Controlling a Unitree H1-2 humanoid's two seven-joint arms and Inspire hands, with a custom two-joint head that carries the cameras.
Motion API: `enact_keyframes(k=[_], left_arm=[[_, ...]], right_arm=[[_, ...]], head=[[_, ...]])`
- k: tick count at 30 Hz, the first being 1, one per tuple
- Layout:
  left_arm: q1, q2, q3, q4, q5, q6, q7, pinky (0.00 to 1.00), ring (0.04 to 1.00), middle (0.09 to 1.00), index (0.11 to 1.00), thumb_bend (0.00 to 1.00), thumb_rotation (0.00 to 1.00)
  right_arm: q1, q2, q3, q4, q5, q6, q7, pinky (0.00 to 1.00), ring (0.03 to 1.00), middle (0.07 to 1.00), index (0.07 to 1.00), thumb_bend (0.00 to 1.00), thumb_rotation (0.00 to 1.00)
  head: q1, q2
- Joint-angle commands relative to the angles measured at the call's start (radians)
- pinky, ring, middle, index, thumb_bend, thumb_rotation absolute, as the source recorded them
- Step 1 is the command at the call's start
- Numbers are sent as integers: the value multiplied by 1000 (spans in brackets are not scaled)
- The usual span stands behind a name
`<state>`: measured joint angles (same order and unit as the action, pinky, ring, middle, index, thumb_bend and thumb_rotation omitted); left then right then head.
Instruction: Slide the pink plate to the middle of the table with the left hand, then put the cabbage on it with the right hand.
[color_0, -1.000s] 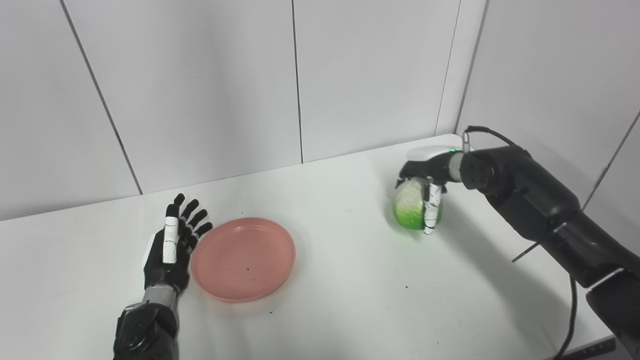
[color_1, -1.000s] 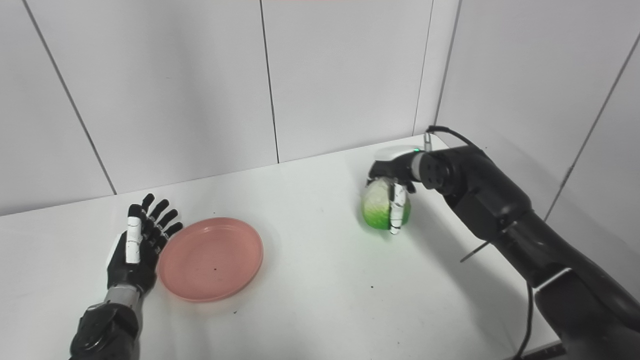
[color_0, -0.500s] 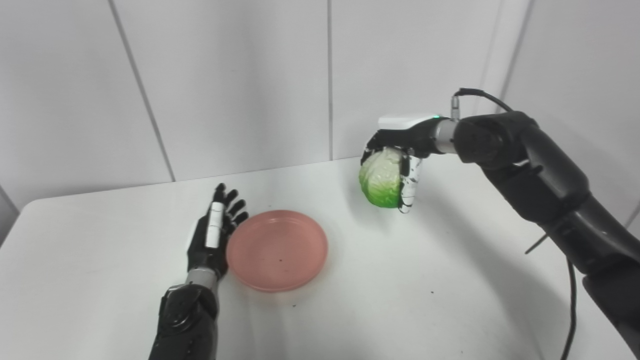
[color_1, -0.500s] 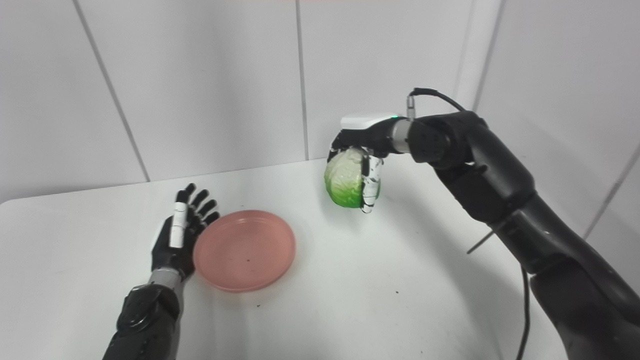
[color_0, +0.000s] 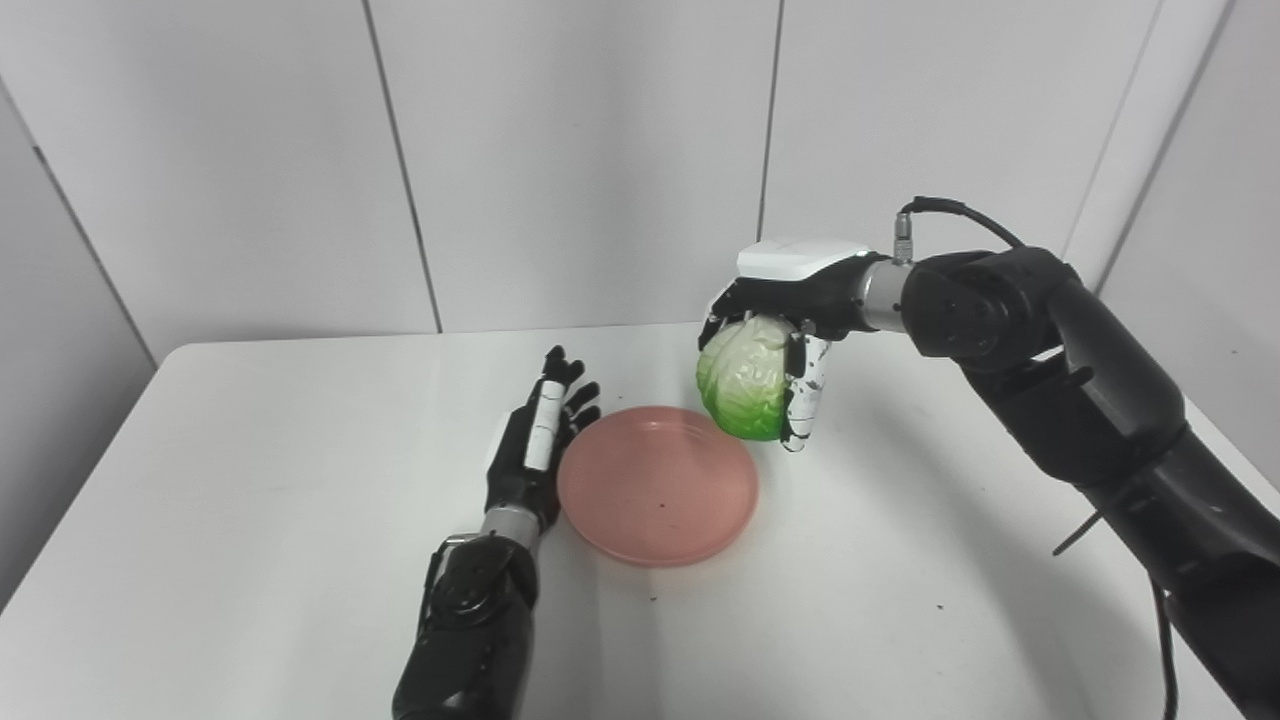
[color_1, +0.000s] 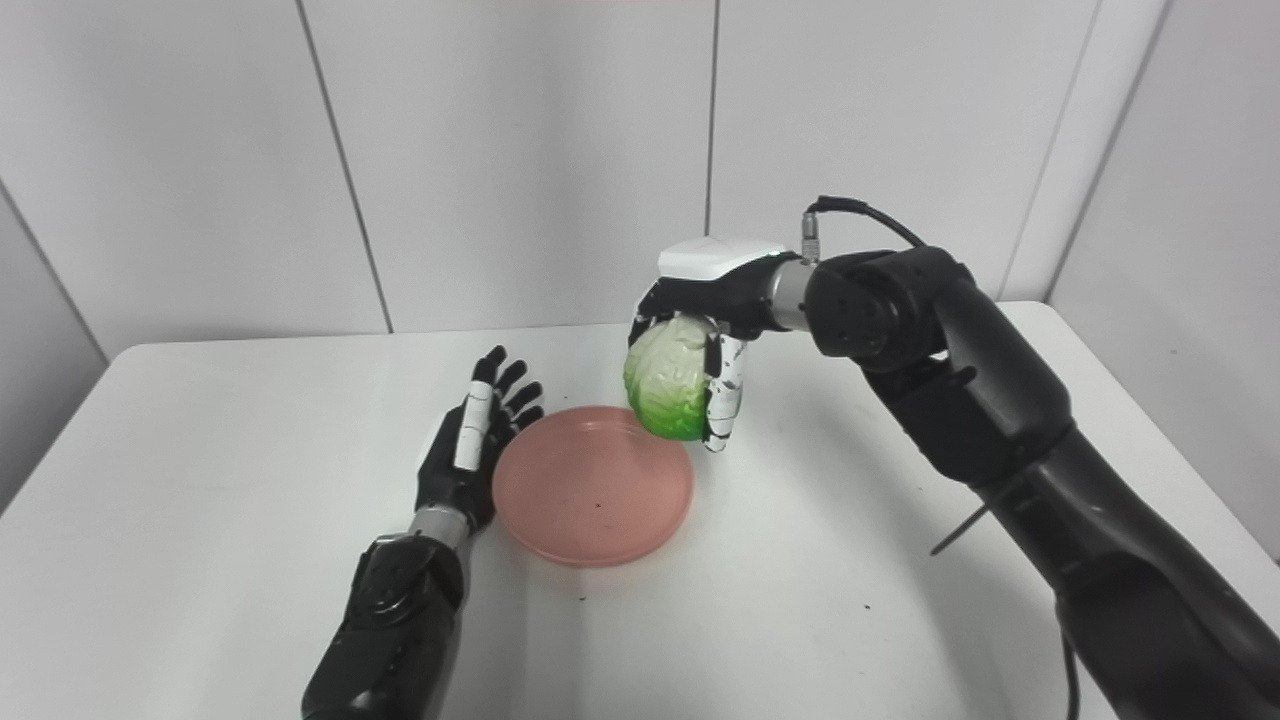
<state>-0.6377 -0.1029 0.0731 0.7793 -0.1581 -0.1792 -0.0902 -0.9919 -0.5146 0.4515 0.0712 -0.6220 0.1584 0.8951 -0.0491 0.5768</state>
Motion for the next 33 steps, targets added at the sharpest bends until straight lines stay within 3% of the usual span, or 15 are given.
enact_keyframes(k=[1,11,12,17,22,27,33], left_arm=[[-18,-8,-9,4,17,0,21,867,899,961,1000,969,891],[-18,-13,-12,10,34,-11,34,853,894,960,1000,959,905],[-17,-16,-12,11,38,-10,42,853,894,960,1000,958,905],[-7,-14,-13,-7,38,-2,51,818,891,959,1000,956,904],[0,-4,-11,-22,38,4,52,886,891,960,1000,934,906],[9,-6,-12,-40,36,20,51,859,886,955,1000,951,908],[14,-8,-9,-46,25,28,42,894,904,960,1000,948,893]], right_arm=[[-82,-4,-9,-4,-13,-45,-35,256,329,479,493,527,0],[-99,19,2,9,-26,-68,-38,260,335,480,494,527,0],[-110,46,6,44,-22,-81,-58,260,335,480,494,527,0],[-129,111,28,154,-35,-127,-126,305,370,482,493,528,0],[-113,122,63,202,-88,-153,-170,272,338,478,493,527,0],[-85,126,62,239,-80,-185,-201,235,295,475,492,528,0],[-63,133,53,270,-67,-214,-238,200,255,473,492,528,0]], head=[[24,-2],[29,-3],[63,-6],[59,-3],[56,1],[49,6],[45,10]])
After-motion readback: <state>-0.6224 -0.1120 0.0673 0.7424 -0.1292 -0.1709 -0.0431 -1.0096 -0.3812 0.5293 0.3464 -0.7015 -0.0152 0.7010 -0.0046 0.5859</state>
